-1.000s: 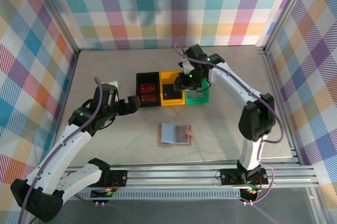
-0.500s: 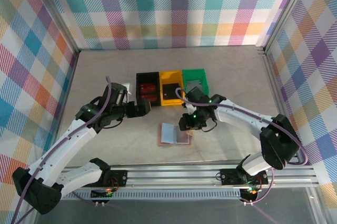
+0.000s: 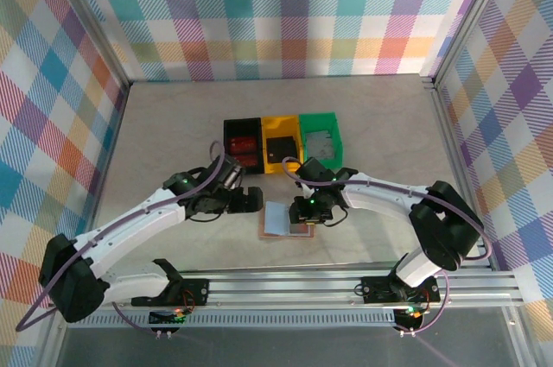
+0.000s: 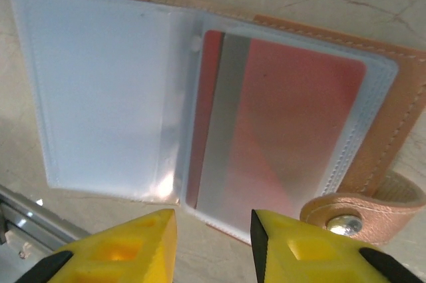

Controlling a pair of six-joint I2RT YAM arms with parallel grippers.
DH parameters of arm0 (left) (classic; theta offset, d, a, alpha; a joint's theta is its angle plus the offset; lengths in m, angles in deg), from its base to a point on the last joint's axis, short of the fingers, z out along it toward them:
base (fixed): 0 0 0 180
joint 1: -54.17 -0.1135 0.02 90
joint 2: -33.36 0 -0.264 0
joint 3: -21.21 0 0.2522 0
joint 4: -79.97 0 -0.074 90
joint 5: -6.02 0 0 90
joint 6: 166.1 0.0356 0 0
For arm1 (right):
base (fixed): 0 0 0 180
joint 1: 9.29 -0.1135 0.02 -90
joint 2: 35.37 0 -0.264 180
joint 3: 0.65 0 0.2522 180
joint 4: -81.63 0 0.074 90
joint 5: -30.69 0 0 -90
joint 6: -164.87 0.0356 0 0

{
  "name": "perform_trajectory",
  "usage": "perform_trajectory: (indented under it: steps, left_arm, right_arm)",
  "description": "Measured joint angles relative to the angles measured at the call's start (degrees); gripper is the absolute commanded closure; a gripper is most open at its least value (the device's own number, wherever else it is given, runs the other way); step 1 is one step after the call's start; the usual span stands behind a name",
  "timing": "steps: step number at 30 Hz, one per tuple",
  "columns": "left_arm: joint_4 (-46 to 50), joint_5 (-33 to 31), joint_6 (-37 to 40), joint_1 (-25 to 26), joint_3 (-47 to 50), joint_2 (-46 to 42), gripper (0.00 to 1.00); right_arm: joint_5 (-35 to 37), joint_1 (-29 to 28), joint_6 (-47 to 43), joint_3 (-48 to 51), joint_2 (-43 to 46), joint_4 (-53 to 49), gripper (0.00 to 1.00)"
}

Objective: Take the credit cards out of the card holder

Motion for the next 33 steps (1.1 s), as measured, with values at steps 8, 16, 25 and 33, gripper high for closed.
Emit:
perform_trajectory:
  steps: [8,16,25,33]
  left_arm:
    - [-1.6,-1.5,-1.8,3.0,1.2,4.3,0.0]
    - [-3.3,-1.5,-2.9,4.6,1.9,8.0,0.0]
    - [-5.1,-1.5,-3.7,6.1,2.5,10.9,0.0]
    - [-5.7,-1.5,-4.6,7.2,2.6,14.7,0.0]
  right_arm:
    - [3.6,0.0,0.6,0.3,0.0,0.3,0.65]
    - [5.7,0.0,1.1,1.2,0.0,-0.1,0.65]
    - [7.8,0.0,1.4,1.5,0.0,-0.2,0.64]
    - [8.7,0.0,1.5,1.5,-0.1,-0.4,0.64]
